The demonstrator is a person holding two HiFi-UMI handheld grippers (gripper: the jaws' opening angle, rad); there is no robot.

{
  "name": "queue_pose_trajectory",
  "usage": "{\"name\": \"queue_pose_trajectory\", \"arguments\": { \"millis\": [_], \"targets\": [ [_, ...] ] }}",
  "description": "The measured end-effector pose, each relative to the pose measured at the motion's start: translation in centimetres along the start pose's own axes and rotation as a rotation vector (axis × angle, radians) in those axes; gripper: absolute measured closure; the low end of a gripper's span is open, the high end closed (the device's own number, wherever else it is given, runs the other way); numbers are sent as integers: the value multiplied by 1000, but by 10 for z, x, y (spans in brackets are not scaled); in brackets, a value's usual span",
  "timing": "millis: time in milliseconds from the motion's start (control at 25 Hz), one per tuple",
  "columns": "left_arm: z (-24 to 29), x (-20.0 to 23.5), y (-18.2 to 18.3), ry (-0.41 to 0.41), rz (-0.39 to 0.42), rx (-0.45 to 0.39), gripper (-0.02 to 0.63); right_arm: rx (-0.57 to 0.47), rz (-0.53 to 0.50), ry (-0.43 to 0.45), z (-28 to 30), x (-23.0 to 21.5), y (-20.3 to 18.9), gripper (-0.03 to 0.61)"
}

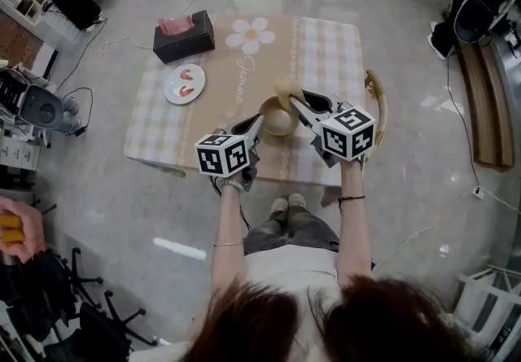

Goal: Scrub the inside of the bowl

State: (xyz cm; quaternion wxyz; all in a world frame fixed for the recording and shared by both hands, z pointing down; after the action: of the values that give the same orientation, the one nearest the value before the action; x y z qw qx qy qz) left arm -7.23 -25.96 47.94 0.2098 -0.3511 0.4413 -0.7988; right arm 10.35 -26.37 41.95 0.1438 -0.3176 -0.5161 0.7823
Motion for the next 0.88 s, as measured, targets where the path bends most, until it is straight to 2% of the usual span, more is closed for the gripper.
{"name": "queue_pose_trajectory", "arguments": {
  "millis": [160, 360, 560, 680, 880],
  "targets": [
    [1, 1, -7, 16, -17, 30, 601, 33, -23, 13, 4, -8, 4, 499],
    [-4, 5, -8, 71, -57, -3, 600, 68, -57, 44, 12, -13, 11, 499],
    [-7, 11, -21, 82, -178, -61, 597, 141, -156, 88, 22, -12, 12, 500],
    [-6, 15, -32, 104, -241, -70, 545, 220, -253, 124, 30, -11, 11, 499],
    [-2, 15, -43, 100, -338, -95, 531, 349, -382, 166, 40, -13, 6, 499]
  ]
}}
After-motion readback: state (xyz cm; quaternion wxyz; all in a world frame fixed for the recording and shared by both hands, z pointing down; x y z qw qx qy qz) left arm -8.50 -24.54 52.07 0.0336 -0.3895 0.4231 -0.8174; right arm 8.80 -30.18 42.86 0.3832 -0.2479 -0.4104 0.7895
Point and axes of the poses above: the fingertips, and each gripper's own axes: z forward along the fingers, x to its left, y out of its top, the point moved 7 cm from there along -z, backward along the fingers, and after that the axes turned 8 degrees about z, right-handed, at the moved point
